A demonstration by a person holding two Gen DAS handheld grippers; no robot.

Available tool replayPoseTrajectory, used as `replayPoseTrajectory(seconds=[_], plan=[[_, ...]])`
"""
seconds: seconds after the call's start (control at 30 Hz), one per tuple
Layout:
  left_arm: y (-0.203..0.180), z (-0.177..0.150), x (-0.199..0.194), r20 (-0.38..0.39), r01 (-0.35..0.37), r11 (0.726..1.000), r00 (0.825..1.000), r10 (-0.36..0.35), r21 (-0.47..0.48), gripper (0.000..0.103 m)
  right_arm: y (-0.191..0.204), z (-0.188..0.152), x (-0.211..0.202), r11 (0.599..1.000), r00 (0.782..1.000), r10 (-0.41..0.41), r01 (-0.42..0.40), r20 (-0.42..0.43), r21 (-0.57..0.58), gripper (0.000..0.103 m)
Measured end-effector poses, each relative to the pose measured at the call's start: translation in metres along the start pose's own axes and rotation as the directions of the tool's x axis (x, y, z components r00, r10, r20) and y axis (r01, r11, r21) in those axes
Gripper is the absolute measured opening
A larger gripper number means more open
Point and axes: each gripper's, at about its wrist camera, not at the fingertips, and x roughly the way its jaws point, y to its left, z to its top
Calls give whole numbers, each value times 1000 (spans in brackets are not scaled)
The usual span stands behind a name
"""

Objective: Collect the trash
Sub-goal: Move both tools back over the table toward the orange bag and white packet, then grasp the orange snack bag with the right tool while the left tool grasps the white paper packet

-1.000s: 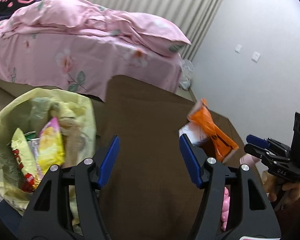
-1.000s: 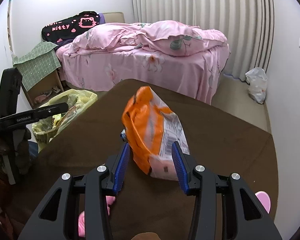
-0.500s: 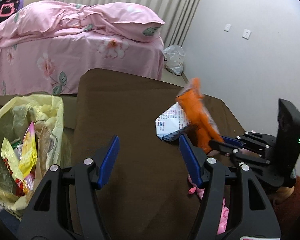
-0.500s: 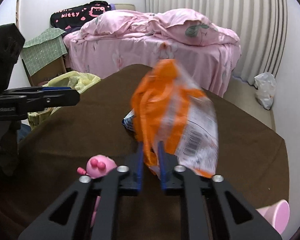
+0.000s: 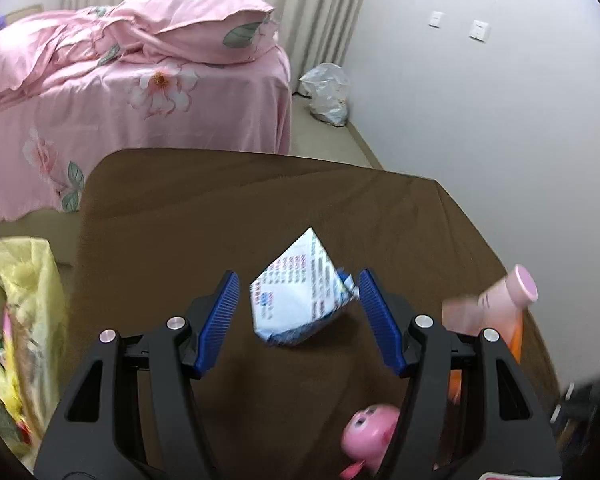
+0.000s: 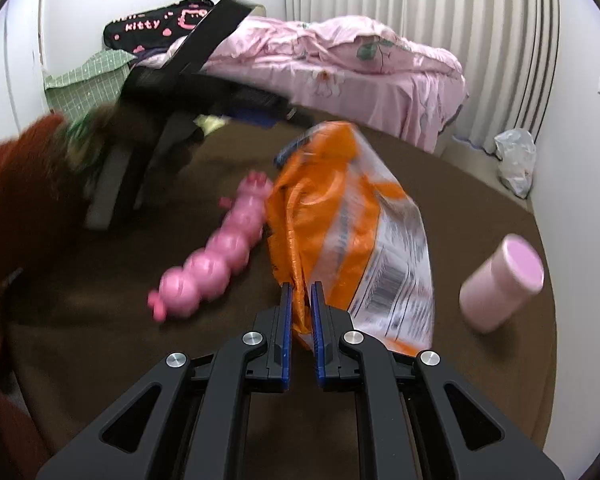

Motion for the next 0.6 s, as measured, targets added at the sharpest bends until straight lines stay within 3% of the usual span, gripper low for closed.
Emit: replayPoseTrajectory(seconds=[0.1, 0.2, 0.27, 0.33, 0.4, 0.43, 0.6], plan=[[-4, 2, 9, -14, -5, 998, 1000, 4, -67, 59, 0, -11, -1, 999, 1000, 28, -28, 10, 42, 10], [-10, 6, 24, -78, -72, 996, 995, 69, -44, 59, 1, -14, -3, 998, 999, 29, -30, 14, 59, 10], [-12, 6, 33, -139, -99, 995, 986, 95, -23, 47, 1, -15, -7, 997, 998, 57, -58, 17, 57, 11], [-12, 5, 28, -132, -70, 997, 989, 66, -25, 29, -1, -14, -12, 996, 997, 70, -72, 32, 51, 12], [-12, 3, 18, -111, -83, 996, 991, 82, -13, 21, -3, -15, -20, 995, 995, 87, -90, 46, 47, 25], [-13, 1, 12, -101, -84, 996, 991, 83, -6, 16, -4, -16, -23, 994, 994, 100, -102, 54, 49, 39], [-13, -16, -18, -69, -79, 997, 994, 80, 11, 10, -12, -16, -38, 985, 984, 146, -154, 102, 72, 41]])
